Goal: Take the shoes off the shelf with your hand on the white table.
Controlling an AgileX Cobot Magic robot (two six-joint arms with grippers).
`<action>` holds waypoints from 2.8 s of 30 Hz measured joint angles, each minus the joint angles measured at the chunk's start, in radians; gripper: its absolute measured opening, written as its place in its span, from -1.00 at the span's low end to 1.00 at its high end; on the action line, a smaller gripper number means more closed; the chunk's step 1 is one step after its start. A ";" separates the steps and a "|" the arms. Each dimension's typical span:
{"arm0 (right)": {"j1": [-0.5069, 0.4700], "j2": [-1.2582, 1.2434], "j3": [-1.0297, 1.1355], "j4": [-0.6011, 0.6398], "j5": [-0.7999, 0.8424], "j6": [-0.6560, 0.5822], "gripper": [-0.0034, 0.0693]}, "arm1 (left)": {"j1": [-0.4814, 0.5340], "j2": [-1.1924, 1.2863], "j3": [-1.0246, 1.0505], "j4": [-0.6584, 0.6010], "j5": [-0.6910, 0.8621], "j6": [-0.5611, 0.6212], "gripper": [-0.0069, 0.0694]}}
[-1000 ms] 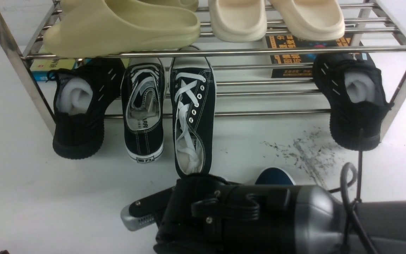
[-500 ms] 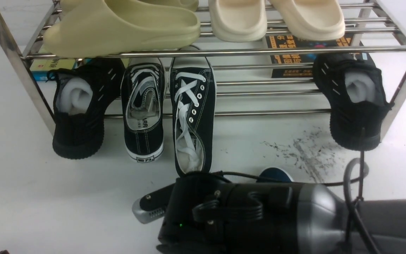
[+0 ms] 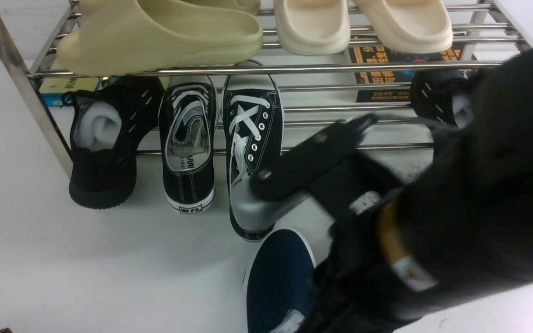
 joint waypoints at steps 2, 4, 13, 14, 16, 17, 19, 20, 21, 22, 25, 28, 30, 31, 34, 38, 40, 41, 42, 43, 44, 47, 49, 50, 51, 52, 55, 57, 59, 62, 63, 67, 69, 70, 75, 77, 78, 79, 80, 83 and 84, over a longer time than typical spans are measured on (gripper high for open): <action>0.000 -0.095 0.000 -0.034 0.007 -0.027 -0.56 | 0.000 0.000 0.000 0.000 0.000 0.000 -0.18; 0.000 -0.192 0.002 -0.055 0.016 -0.047 -0.73 | 0.000 0.000 0.000 0.000 0.000 0.000 -0.18; 0.000 -0.641 0.293 -0.154 -0.123 -0.051 -0.95 | 0.000 0.000 0.000 0.000 0.000 0.000 -0.18; 0.000 -0.688 0.357 -0.167 -0.187 -0.051 -0.95 | 0.000 0.000 0.000 0.000 0.000 0.000 -0.18; 0.000 -0.763 0.472 -0.183 -0.315 -0.051 -0.95 | 0.000 0.000 0.000 0.000 0.000 0.000 -0.18; 0.000 -0.798 0.533 -0.187 -0.387 -0.051 -0.95 | 0.000 0.000 0.000 0.000 0.000 0.000 -0.18; 0.000 -0.849 0.631 -0.193 -0.512 -0.051 -0.95 | 0.000 0.000 0.000 0.000 0.000 0.000 -0.18; 0.000 -0.871 0.677 -0.198 -0.574 -0.051 -0.95 | 0.000 0.000 0.000 0.000 0.000 0.000 -0.18; 0.000 -0.871 0.677 -0.198 -0.574 -0.051 -0.95 | 0.000 0.000 0.000 0.000 0.000 0.000 -0.18; 0.000 -0.906 0.752 -0.209 -0.678 -0.051 -0.94 | 0.000 0.000 0.000 0.000 0.000 0.000 -0.18; 0.000 -0.927 0.808 -0.213 -0.750 -0.051 -0.94 | 0.000 0.000 0.000 0.000 0.000 0.000 -0.18; 0.000 -0.936 0.864 -0.212 -0.802 -0.051 -0.93 | 0.000 0.000 0.000 0.000 0.000 0.000 -0.18; 0.000 -0.936 0.902 -0.215 -0.805 -0.051 -0.93 | 0.000 0.000 0.000 0.000 0.000 0.000 -0.18; 0.000 -0.936 0.912 -0.216 -0.807 -0.051 -0.93 | 0.000 0.000 0.000 0.000 0.000 0.000 -0.18; 0.000 -0.936 0.938 -0.216 -0.809 -0.051 -0.92 | 0.000 0.000 0.000 0.000 0.000 0.000 -0.18; 0.000 -0.936 0.957 -0.238 -0.794 -0.051 -0.92 | 0.000 0.000 0.000 0.000 0.000 0.000 -0.18; 0.000 -0.936 0.958 -0.238 -0.794 -0.051 -0.92 | 0.000 0.000 0.000 0.000 0.000 0.000 -0.18; 0.000 -0.936 0.959 -0.238 -0.794 -0.051 -0.92 | 0.000 0.000 0.000 0.000 0.000 0.000 -0.18; 0.000 -0.936 0.959 -0.238 -0.794 -0.051 -0.92 | 0.000 0.000 0.000 0.000 0.000 0.000 -0.18; 0.000 -0.936 0.959 -0.238 -0.794 -0.051 -0.92 | 0.000 0.000 0.000 0.000 0.000 0.000 -0.18; 0.000 -0.936 0.959 -0.238 -0.794 -0.051 -0.92 | 0.000 0.000 0.000 0.000 0.000 0.000 -0.18; 0.000 -0.936 0.959 -0.238 -0.794 -0.051 -0.92 | 0.000 0.000 0.000 0.000 0.000 0.000 -0.18; 0.000 -0.936 0.959 -0.238 -0.795 -0.051 -0.92 | 0.000 0.000 0.000 0.000 0.000 0.000 -0.18; 0.000 -0.936 0.959 -0.238 -0.800 -0.051 -0.92 | 0.000 0.000 0.000 0.000 0.000 0.000 -0.18; 0.000 -0.936 0.959 -0.238 -0.806 -0.051 -0.92 | 0.000 0.000 0.000 0.000 0.000 0.000 -0.18; 0.000 -0.936 0.959 -0.238 -0.832 -0.051 -0.92 | 0.000 0.000 0.000 0.000 0.000 0.000 -0.18; 0.000 -0.936 0.959 -0.234 -0.866 -0.051 -0.91 | 0.000 0.000 0.000 0.000 0.000 0.000 -0.18; 0.000 -0.941 0.960 -0.198 -0.888 -0.057 -0.91 | 0.000 0.000 0.000 0.000 0.000 0.000 -0.18; 0.000 -0.949 0.964 -0.175 -0.890 -0.065 -0.91 | 0.000 0.000 0.000 0.000 0.000 0.000 -0.18; -0.030 -1.003 1.002 -0.075 -0.900 -0.157 -0.90 | 0.000 0.000 0.000 0.000 0.000 0.000 -0.18; -0.045 -1.014 1.012 -0.053 -0.900 -0.178 -0.90 | 0.000 0.000 0.000 0.000 0.000 0.000 -0.18; -0.217 -1.102 1.077 0.101 -0.899 -0.301 -0.90 | 0.000 0.000 0.000 0.000 0.000 0.000 -0.18; -0.366 -1.178 1.124 0.162 -0.899 -0.378 -0.90 | 0.000 0.000 0.000 0.000 0.000 0.000 -0.18; -0.459 -1.224 1.147 0.182 -0.899 -0.411 -0.89 | 0.000 0.000 0.000 0.000 0.000 0.000 -0.18; -0.728 -1.307 1.217 0.184 -0.899 -0.461 -0.89 | 0.000 0.000 0.000 0.000 0.000 0.000 -0.18; -0.836 -1.336 1.249 0.184 -0.899 -0.467 -0.88 | 0.000 0.000 0.000 0.000 0.000 0.000 -0.18; -0.846 -1.341 1.256 0.184 -0.899 -0.467 -0.88 | 0.000 0.000 0.000 0.000 0.000 0.000 -0.18; -0.925 -1.365 1.286 0.184 -0.899 -0.468 -0.87 | 0.000 0.000 0.000 0.000 0.000 0.000 -0.18; -0.962 -1.375 1.303 0.184 -0.899 -0.469 -0.87 | 0.000 0.000 0.000 0.000 0.000 0.000 -0.18; -1.021 -1.400 1.338 0.184 -0.899 -0.470 -0.87 | 0.000 0.000 0.000 0.000 0.000 0.000 -0.18; -1.063 -1.413 1.372 0.184 -0.899 -0.470 -0.86 | 0.000 0.000 0.000 0.000 0.000 0.000 -0.18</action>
